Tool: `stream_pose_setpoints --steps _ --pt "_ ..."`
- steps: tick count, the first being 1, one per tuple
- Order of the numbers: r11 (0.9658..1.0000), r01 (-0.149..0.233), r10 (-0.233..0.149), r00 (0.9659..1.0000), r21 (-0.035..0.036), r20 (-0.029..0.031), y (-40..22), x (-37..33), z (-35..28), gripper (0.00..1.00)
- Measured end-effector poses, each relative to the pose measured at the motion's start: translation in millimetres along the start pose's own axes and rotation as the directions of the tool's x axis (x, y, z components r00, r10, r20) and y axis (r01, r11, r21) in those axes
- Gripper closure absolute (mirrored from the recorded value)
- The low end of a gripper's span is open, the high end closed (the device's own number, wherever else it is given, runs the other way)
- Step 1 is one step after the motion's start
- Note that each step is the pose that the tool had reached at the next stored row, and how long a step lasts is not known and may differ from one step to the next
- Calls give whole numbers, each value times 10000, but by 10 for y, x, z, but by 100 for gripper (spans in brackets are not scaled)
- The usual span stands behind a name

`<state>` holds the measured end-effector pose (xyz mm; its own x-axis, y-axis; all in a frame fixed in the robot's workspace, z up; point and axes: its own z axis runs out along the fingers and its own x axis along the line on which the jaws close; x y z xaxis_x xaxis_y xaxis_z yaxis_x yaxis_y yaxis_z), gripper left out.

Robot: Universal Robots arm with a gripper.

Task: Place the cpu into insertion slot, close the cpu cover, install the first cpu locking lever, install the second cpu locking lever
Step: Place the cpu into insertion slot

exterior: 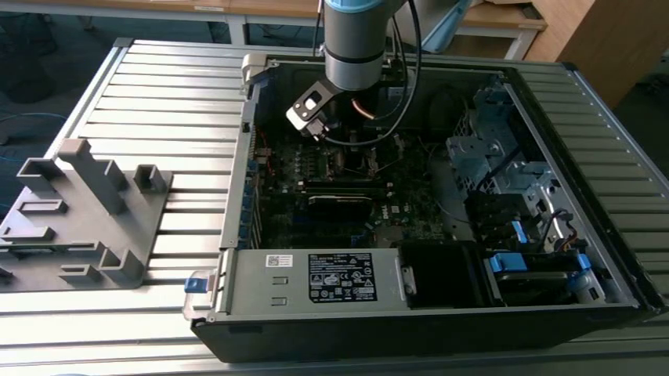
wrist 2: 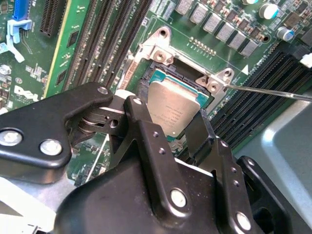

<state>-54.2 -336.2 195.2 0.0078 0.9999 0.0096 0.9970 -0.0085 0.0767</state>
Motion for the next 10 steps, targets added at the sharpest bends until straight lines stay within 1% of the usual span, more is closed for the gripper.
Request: stream_pose_setpoints --steps 5,10 --pt "10000 -74 74 10000 -1 4 0 0 1 46" --pt "9995 -313 313 9995 -5 22 0 1 2 46"
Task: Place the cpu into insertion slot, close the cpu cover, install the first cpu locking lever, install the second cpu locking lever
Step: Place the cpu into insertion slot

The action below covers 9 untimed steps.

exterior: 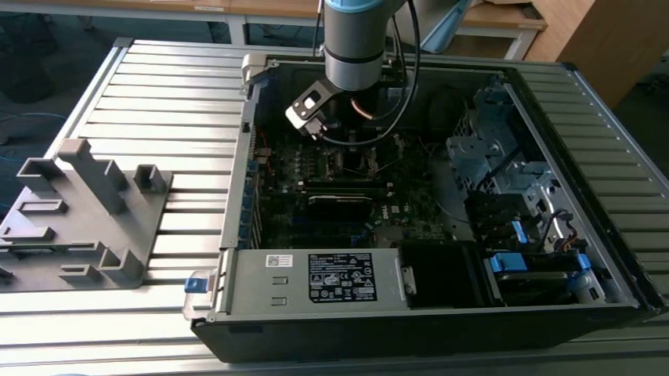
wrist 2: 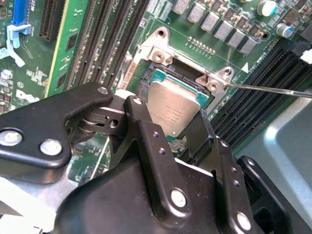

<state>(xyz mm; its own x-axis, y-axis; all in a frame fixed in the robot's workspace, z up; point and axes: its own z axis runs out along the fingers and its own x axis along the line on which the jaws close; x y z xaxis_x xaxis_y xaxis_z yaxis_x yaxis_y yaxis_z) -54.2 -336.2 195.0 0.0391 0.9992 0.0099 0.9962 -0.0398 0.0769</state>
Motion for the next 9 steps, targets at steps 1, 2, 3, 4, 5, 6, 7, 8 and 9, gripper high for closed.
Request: stream_pose_setpoints --steps 1,2,3,4,5,6,7,8,9 --pt "10000 -10 10 10000 1 2 0 0 0 46" --pt "10000 -10 10 10000 1 2 0 0 -1 46" --pt "10000 -12 12 10000 0 2 0 0 0 46" --pt "10000 -12 12 10000 1 3 0 0 0 46" --pt "10000 -12 12 10000 0 1 0 1 4 46" --pt "10000 -12 12 10000 0 1 0 1 8 46" --pt "10000 -12 12 10000 1 2 -1 0 10 46" --pt "10000 -12 12 10000 1 2 -1 0 12 46" --pt "10000 -12 12 10000 1 3 -1 0 14 46"
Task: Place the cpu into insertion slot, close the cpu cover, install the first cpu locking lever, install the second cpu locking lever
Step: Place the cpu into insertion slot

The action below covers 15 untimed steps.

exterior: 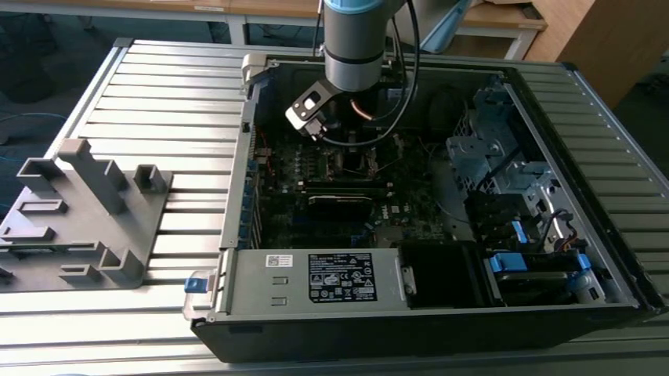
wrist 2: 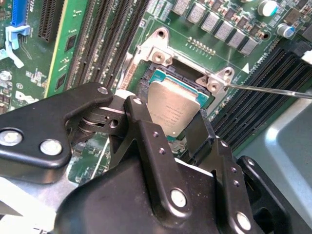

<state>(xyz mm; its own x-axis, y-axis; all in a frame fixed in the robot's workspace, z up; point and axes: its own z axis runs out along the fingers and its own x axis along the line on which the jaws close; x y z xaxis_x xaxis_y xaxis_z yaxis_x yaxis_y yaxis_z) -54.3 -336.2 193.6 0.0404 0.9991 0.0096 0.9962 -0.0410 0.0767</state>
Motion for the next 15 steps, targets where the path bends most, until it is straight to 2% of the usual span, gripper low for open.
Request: stream_pose_setpoints --steps 15 --pt "10000 2 -2 10000 2 3 -1 -5 15 46"
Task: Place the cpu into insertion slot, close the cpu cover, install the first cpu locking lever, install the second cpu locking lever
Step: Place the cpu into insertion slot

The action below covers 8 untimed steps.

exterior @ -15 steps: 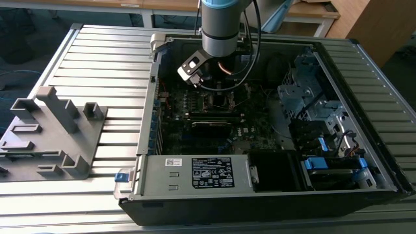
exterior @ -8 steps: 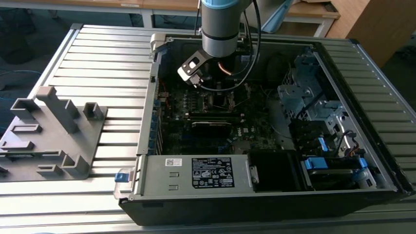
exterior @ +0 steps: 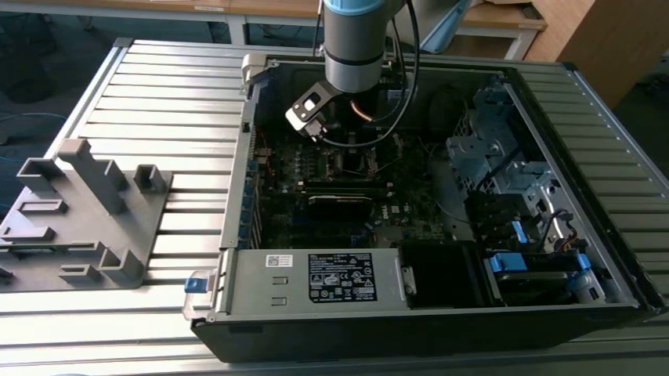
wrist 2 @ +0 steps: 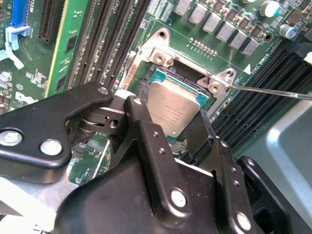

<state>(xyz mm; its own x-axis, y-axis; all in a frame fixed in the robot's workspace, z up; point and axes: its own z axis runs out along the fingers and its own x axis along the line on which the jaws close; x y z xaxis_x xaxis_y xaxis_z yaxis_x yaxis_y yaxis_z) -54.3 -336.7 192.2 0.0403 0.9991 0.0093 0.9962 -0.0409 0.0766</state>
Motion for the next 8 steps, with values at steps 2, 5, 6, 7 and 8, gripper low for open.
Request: stream_pose_setpoints --steps 2,5,6,7,8 --pt "10000 -1 1 10000 -1 -2 0 0 2 46" --pt "10000 -1 1 10000 -1 -2 0 0 2 46" --pt "10000 -2 2 10000 -1 -3 1 1 3 46" --pt "10000 -2 2 10000 0 -5 4 1 4 46" --pt "10000 -2 2 10000 0 -4 6 1 4 46"
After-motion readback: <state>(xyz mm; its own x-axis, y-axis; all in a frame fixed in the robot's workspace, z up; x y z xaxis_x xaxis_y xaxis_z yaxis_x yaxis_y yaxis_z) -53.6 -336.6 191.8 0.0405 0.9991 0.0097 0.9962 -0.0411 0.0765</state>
